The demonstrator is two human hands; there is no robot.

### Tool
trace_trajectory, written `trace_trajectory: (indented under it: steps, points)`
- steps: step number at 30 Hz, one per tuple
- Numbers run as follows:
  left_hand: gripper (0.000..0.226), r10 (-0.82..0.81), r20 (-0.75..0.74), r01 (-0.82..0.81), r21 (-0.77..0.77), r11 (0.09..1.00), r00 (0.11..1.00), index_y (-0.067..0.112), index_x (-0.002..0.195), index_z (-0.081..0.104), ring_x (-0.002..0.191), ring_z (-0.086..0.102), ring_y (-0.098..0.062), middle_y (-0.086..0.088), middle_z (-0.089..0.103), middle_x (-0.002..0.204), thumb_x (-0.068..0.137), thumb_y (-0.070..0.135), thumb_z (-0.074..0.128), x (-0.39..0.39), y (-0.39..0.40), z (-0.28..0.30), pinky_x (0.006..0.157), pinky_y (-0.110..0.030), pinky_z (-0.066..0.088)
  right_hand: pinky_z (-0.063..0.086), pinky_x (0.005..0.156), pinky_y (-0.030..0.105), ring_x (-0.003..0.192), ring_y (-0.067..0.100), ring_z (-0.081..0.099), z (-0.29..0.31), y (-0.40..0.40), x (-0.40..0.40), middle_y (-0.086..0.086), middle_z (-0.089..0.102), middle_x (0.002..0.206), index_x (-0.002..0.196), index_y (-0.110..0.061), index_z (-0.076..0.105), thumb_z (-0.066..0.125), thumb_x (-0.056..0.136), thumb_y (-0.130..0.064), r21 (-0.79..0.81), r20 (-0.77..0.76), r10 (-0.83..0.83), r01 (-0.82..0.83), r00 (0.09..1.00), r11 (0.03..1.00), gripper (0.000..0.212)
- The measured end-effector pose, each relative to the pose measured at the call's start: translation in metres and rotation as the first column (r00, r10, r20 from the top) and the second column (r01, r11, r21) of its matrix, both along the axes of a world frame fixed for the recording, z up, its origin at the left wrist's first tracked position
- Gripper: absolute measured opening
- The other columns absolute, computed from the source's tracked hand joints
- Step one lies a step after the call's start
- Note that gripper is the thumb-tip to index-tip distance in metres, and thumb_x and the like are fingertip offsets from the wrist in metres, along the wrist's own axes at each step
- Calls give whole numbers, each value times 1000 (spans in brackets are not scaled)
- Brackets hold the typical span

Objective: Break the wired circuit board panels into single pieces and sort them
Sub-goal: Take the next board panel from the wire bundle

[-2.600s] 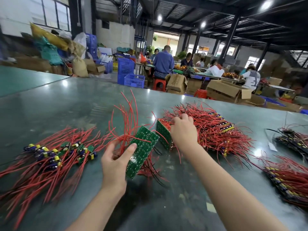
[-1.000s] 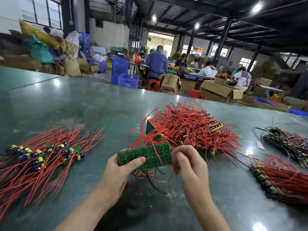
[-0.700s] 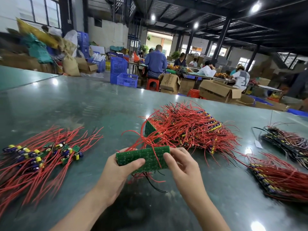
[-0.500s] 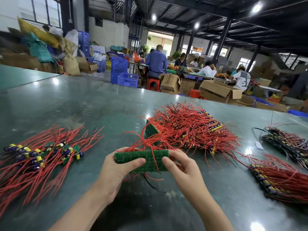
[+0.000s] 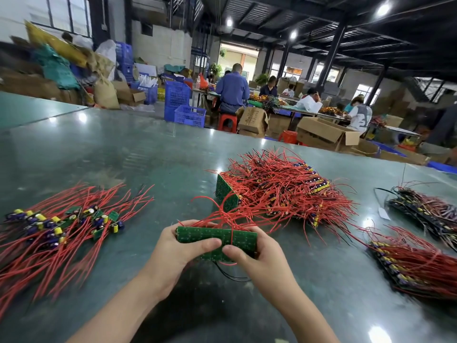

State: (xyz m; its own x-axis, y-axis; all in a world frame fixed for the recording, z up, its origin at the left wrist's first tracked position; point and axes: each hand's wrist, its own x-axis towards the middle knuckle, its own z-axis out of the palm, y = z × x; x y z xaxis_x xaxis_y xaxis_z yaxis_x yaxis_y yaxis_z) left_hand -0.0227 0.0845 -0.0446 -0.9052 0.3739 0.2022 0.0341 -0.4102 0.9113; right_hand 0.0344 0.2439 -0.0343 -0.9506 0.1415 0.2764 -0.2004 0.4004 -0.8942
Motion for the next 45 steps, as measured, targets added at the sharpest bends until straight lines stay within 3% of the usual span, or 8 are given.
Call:
trace_trajectory:
  steps: [5, 16, 22, 26, 33, 39, 43, 45]
  points:
    - [32, 131, -37, -131, -15, 991, 991, 11, 78, 75, 73, 70, -19, -13, 74, 80, 50, 9, 91, 3, 5, -3, 68, -25, 56, 46, 65, 10, 71, -3, 66, -1, -6, 2, -21, 70, 77, 84, -29, 60, 76, 77, -14, 88, -115, -102, 113, 988, 990, 22]
    - [33, 339, -144, -342, 9, 940, 930, 28, 82, 76, 75, 69, -6, 2, 75, 81, 56, 10, 87, 10, 17, -11, 69, -15, 52, 42, 64, 5, 71, -7, 63, -9, -15, 1, -26, 68, 80, 81, -31, 62, 78, 75, -18, 53, -178, -248, 261, 952, 964, 22]
    - [43, 246, -18, -245, 39, 969, 969, 21, 78, 75, 73, 67, -11, 1, 73, 78, 38, 15, 92, -10, 4, -11, 66, -20, 55, 53, 72, 23, 74, 7, 66, 5, 3, -2, -2, 73, 81, 85, -16, 69, 75, 76, -7, -175, -107, -185, 165, 977, 971, 14]
    - [48, 5, 82, -2, -34, 999, 997, 10, 73, 73, 64, 67, -13, -5, 71, 71, 34, 26, 95, -18, -8, -6, 60, -21, 55, 46, 59, 11, 63, -3, 60, 14, 21, 0, -8, 71, 71, 84, -17, 71, 73, 79, -3, -236, -28, 8, -14, 1000, 972, 15]
    - [37, -31, 398, 19, 35, 999, 917, 10, 65, 75, 54, 68, -17, -6, 71, 66, 39, 32, 89, -25, -12, 14, 55, -36, 57, 42, 67, 26, 80, 11, 60, 15, 36, -2, -3, 73, 86, 91, -26, 76, 72, 62, -45, -390, 79, -6, 36, 997, 920, 35]
    - [22, -36, 553, 110, -101, 989, 833, 16, 47, 69, 46, 63, -14, -1, 67, 57, 45, 38, 76, -41, -9, 49, 64, -38, 46, 38, 50, 18, 49, 1, 50, 23, 61, -1, -10, 67, 62, 71, -28, 77, 70, 80, -33, -598, 174, -365, 393, 915, 698, 13]
    - [33, -5, 632, -49, 68, 996, 775, 16, 71, 60, 70, 64, -22, -4, 67, 63, 71, 47, 69, -70, -3, 67, 87, -54, 40, 35, 42, 20, 40, 5, 41, 24, 79, -2, -7, 55, 53, 69, -13, 64, 70, 84, -32, -797, 279, -554, 511, 785, 322, 25]
    - [39, 37, 642, -113, 77, 991, 766, 15, 75, 55, 72, 60, -24, -6, 65, 58, 79, 53, 62, -85, 2, 75, 72, -53, 40, 33, 37, 15, 39, 6, 40, 27, 89, 0, -5, 53, 51, 73, -16, 56, 66, 88, -31, -876, 277, -595, 453, 754, 166, 23]
